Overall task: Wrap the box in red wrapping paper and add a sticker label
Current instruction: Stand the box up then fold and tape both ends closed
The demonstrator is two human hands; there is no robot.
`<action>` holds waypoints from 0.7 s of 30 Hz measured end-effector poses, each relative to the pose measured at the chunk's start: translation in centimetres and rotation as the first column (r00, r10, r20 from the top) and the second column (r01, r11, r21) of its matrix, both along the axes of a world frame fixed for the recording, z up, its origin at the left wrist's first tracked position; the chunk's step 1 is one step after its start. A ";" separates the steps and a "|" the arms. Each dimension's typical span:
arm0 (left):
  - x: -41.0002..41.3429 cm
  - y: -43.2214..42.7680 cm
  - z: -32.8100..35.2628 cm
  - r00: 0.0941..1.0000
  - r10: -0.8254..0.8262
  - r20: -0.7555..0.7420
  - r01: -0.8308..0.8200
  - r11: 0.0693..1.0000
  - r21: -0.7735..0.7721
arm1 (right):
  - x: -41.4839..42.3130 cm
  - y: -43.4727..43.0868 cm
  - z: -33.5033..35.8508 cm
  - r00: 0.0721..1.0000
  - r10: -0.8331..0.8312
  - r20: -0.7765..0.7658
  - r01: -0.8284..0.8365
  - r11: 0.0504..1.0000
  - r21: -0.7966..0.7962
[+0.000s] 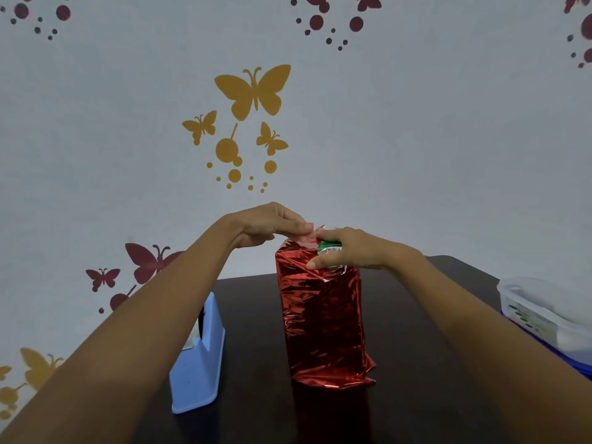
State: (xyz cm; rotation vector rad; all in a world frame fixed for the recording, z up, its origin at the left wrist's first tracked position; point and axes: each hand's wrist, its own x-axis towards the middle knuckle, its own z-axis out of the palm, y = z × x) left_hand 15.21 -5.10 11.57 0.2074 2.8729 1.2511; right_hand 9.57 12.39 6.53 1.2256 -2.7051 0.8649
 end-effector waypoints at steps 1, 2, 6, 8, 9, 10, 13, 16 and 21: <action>-0.3 0.0 -0.1 1.000 -0.009 -0.004 0.009 1.000 -0.003 | -0.1 0.0 0.0 1.000 0.006 0.000 -0.006 1.000 -0.007; -0.5 0.0 -0.2 1.000 -0.020 -0.007 0.020 1.000 -0.003 | -0.2 0.0 -0.1 1.000 0.010 0.005 -0.010 1.000 -0.014; -1.2 0.0 -0.8 0.997 -0.072 -0.037 0.073 0.997 0.019 | -0.5 0.0 -0.3 0.999 0.023 0.023 -0.022 0.999 -0.047; -1.4 -0.1 -1.1 0.994 -0.090 -0.057 0.093 0.995 0.037 | -0.5 0.1 -0.3 0.999 0.025 0.024 -0.024 0.998 -0.060; -1.6 -0.1 -1.2 0.993 -0.096 -0.069 0.099 0.994 0.049 | -0.5 0.1 -0.3 0.999 0.024 0.021 -0.023 0.998 -0.061; -1.7 -0.1 -1.3 0.992 -0.101 -0.081 0.106 0.992 0.062 | -0.5 0.1 -0.3 1.000 0.022 0.020 -0.020 0.998 -0.062; -2.0 -0.2 -1.9 0.989 -0.116 -0.096 0.126 0.986 0.106 | -0.6 0.0 -0.4 0.999 0.029 0.036 -0.026 0.996 -0.081; -2.4 -0.6 -2.4 0.988 -0.120 -0.092 0.134 0.979 0.155 | -0.5 0.1 -0.4 0.998 0.045 0.053 -0.039 0.994 -0.106; -2.9 -0.5 -3.1 0.990 -0.123 -0.069 0.137 0.950 0.281 | -0.4 0.0 -0.4 0.998 0.036 0.051 -0.031 0.995 -0.100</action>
